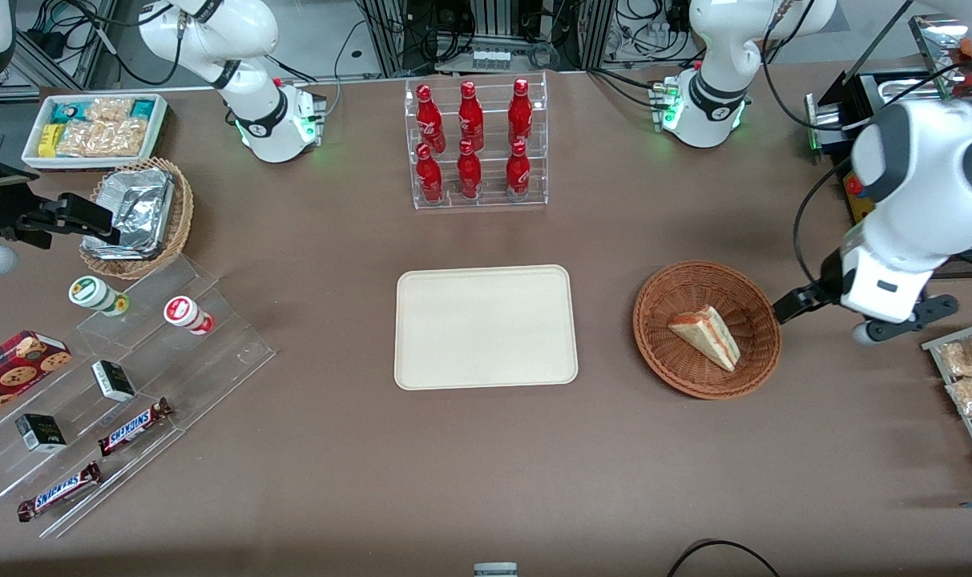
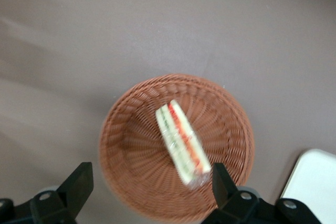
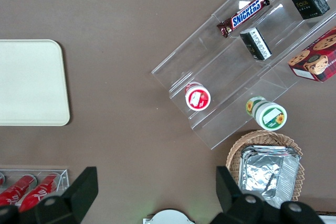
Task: Place sandwich from basket to tray
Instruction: 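Lower the left gripper over the wrapped sandwich in the wicker basket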
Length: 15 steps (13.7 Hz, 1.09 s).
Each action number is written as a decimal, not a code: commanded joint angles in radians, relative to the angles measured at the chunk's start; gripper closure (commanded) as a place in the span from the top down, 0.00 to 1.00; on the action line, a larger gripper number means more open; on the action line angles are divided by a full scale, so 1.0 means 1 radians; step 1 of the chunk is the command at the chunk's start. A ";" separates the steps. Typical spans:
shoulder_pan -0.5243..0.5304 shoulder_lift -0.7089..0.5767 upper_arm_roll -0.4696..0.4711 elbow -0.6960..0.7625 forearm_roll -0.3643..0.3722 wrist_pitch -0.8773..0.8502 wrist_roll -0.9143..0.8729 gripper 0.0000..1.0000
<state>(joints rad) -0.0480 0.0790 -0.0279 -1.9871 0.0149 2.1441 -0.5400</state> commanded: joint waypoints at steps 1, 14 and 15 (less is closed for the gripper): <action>-0.039 -0.024 -0.006 -0.160 0.000 0.201 -0.226 1.00; -0.105 0.166 -0.009 -0.248 0.002 0.434 -0.396 0.99; -0.108 0.174 -0.009 -0.248 0.002 0.433 -0.397 0.89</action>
<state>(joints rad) -0.1398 0.2426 -0.0437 -2.2304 0.0148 2.5517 -0.9119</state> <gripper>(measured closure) 0.004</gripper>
